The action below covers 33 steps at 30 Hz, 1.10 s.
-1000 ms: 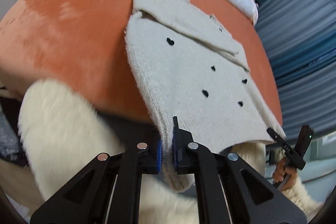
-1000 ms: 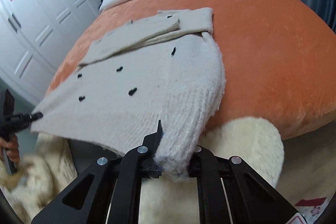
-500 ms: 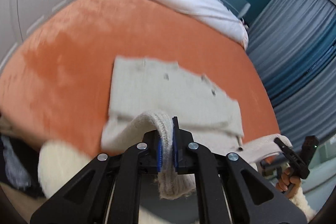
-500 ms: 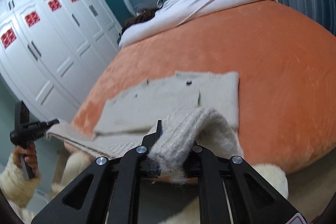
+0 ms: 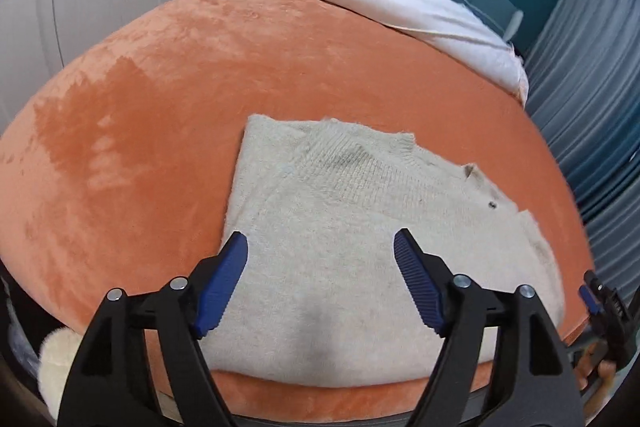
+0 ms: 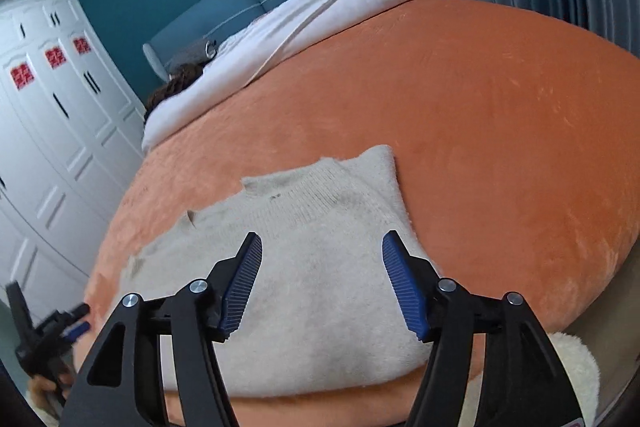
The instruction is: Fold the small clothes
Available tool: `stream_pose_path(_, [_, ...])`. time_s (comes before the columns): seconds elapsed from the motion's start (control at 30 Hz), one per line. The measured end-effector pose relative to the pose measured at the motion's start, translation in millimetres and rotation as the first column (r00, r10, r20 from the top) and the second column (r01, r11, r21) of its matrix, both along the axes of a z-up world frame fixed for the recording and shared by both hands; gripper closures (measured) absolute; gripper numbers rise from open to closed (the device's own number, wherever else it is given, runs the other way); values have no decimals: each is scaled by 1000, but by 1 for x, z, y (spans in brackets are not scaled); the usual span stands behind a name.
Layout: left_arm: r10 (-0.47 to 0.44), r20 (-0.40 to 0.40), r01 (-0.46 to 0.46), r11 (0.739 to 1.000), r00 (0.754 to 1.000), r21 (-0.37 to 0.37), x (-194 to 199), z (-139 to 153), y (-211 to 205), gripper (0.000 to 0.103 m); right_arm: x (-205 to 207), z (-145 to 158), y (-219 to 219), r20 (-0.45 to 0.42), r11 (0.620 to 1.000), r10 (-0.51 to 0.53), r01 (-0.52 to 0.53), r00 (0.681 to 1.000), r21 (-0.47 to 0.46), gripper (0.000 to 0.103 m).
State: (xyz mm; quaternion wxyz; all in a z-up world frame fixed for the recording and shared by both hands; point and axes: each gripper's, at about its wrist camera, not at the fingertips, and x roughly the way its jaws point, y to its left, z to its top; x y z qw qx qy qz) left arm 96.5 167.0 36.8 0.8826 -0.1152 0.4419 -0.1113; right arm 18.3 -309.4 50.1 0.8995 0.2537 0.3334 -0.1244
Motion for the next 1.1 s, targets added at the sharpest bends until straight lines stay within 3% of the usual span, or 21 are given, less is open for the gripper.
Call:
stream_pose_path(0.13, [-47, 11, 46, 998, 999, 50, 32, -3, -13, 25, 34, -9, -6, -32, 999, 38, -38, 999, -11, 39])
stream_pose_path(0.33, [-94, -86, 97, 995, 992, 35, 94, -28, -25, 23, 94, -27, -22, -125, 998, 33, -38, 992, -45, 37])
stream_pose_path(0.4, [-109, -102, 114, 993, 989, 37, 104, -36, -31, 27, 112, -36, -26, -156, 998, 49, -55, 986, -38, 36])
stream_pose_path(0.43, [-134, -120, 137, 990, 984, 22, 109, -41, -34, 40, 120, -43, -27, -188, 998, 56, -62, 981, -30, 36])
stream_pose_path(0.47, [-149, -140, 154, 988, 979, 22, 112, -47, -37, 63, 127, -51, -29, -214, 998, 64, -69, 975, -13, 36])
stream_pose_path(0.5, [-164, -163, 170, 985, 973, 23, 115, -52, -40, 79, 131, -57, -28, -234, 997, 79, -81, 969, 1, 38])
stream_pose_path(0.53, [-166, -177, 172, 985, 970, 23, 116, -54, -41, 103, 135, -62, -26, -258, 995, 96, -98, 961, 7, 58])
stream_pose_path(0.57, [-158, -172, 162, 987, 972, 8, 115, -53, -39, 103, 137, -65, -23, -277, 993, 119, -122, 953, 7, 95])
stream_pose_path(0.63, [-144, -100, 142, 989, 985, -32, 110, -31, -30, 103, 132, -55, -18, -250, 989, 141, -145, 958, 2, 95])
stream_pose_path(0.7, [-133, -30, 131, 990, 991, -61, 110, -2, -19, 103, 116, -19, -25, -100, 991, 134, -131, 986, 35, 96])
stream_pose_path(0.8, [-89, 81, 95, 993, 993, -73, 120, 46, -3, 103, 103, 33, -43, 81, 993, 90, -96, 993, 69, 96])
stream_pose_path(0.87, [-68, 95, 77, 993, 993, -93, 136, 60, 5, 103, 105, 45, -50, 120, 994, 80, -87, 990, 61, 96])
stream_pose_path(0.93, [-85, 40, 88, 991, 996, -96, 151, 54, 3, 103, 117, 32, -51, 77, 995, 79, -84, 994, 52, 96])
stream_pose_path(1.0, [-139, -57, 130, 982, 989, -139, 158, 33, -2, 92, 124, 7, -49, 18, 992, 79, -80, 997, 96, 96])
stream_pose_path(1.07, [-176, -132, 157, 977, 975, -144, 153, 6, -9, 54, 123, -13, -42, -27, 991, 84, -80, 996, 109, 95])
stream_pose_path(1.1, [-179, -149, 162, 980, 973, -116, 148, -7, -13, 50, 123, -23, -36, -47, 991, 89, -83, 995, 104, 95])
